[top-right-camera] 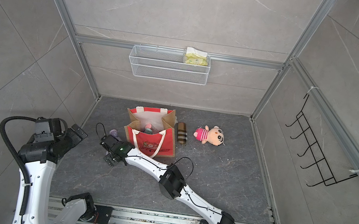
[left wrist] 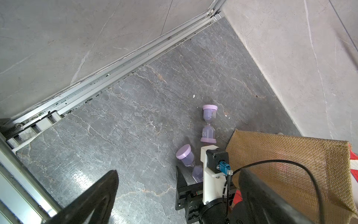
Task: Put the hourglass into the canvas bag
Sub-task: Pick up the hourglass from the center of the board.
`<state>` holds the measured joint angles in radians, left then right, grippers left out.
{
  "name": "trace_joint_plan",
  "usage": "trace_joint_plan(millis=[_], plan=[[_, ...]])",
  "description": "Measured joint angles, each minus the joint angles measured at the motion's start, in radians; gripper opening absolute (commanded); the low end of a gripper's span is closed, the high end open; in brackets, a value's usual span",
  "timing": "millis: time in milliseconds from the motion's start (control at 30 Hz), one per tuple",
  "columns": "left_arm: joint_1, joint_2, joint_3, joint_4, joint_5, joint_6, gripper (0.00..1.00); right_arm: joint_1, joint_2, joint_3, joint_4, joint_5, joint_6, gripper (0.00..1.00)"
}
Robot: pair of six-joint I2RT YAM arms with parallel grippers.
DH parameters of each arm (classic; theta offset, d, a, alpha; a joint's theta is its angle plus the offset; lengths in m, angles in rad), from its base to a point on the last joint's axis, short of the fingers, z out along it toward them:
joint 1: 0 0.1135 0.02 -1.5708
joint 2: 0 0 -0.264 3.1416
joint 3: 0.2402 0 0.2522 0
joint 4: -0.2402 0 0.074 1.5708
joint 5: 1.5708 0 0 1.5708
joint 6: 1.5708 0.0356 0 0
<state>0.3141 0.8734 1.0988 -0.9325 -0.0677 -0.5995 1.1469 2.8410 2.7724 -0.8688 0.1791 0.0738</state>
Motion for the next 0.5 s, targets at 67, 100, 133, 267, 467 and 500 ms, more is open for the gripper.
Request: trace_joint_plan(millis=[67,100,133,267,467,500], plan=[[0.0,-0.003,-0.005,0.005,0.001,0.0,1.0,0.005,0.0,-0.004,-0.006,0.005,0.002,0.8],[0.0,-0.004,-0.007,0.007,0.002,0.0,1.0,0.008,-0.001,-0.004,-0.01,0.01,0.003,0.79],[0.0,-0.005,-0.008,0.008,0.003,0.0,1.0,0.01,-0.002,-0.004,-0.013,0.016,0.004,0.77],[0.0,-0.006,-0.01,0.017,0.016,0.0,1.0,0.017,-0.012,-0.015,-0.035,0.027,0.004,0.72],[0.0,-0.006,-0.011,0.021,0.019,-0.001,1.0,0.031,-0.064,-0.098,-0.057,0.043,0.003,0.65],[0.0,-0.006,-0.013,0.021,0.021,-0.002,1.0,0.033,-0.068,-0.101,-0.062,0.044,0.003,0.64]])
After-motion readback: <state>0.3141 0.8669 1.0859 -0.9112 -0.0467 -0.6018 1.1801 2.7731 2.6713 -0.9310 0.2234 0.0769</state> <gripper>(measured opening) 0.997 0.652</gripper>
